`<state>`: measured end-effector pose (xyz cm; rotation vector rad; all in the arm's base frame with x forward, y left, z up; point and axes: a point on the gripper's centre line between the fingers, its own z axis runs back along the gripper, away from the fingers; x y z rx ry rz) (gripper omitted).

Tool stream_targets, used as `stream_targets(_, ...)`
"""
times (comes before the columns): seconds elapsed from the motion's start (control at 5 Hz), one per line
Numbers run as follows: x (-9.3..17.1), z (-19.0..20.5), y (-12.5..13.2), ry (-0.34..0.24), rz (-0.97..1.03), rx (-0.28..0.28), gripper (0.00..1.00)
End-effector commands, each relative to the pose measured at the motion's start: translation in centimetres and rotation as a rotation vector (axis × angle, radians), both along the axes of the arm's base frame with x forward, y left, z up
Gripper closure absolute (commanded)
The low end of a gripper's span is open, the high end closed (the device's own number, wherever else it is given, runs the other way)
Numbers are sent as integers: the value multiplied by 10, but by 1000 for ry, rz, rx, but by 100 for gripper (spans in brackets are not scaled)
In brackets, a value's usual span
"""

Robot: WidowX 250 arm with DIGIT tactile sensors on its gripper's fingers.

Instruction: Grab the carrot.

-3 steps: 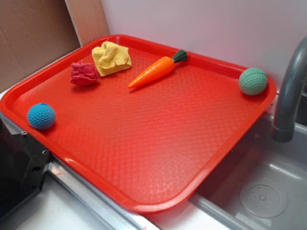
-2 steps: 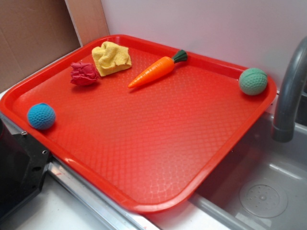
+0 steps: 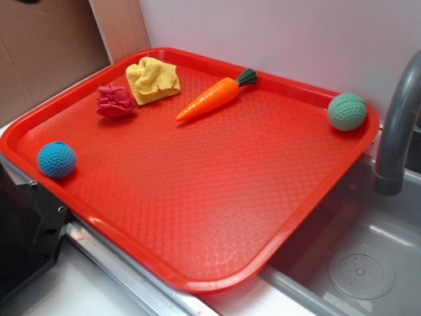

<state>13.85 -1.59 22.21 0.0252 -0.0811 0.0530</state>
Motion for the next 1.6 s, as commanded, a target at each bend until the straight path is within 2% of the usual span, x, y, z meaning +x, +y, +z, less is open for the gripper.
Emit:
stream_targets(0.0, 54, -36, 0, -73, -3, 3, 0)
stream_targets(0.2, 75, -55, 1, -165, 56, 13, 0)
stream_targets(0.4, 100, -74, 10, -181, 100, 37, 0)
stream_targets(0.6, 122, -96, 10, -198, 102, 23, 0)
stream_targets(0.8, 142, -119, 6, -190, 118, 51, 0)
stream_targets(1.0, 157, -143, 6, -169, 64, -42, 0)
stream_targets(1.4, 178, -174, 2, -136, 67, 8, 0)
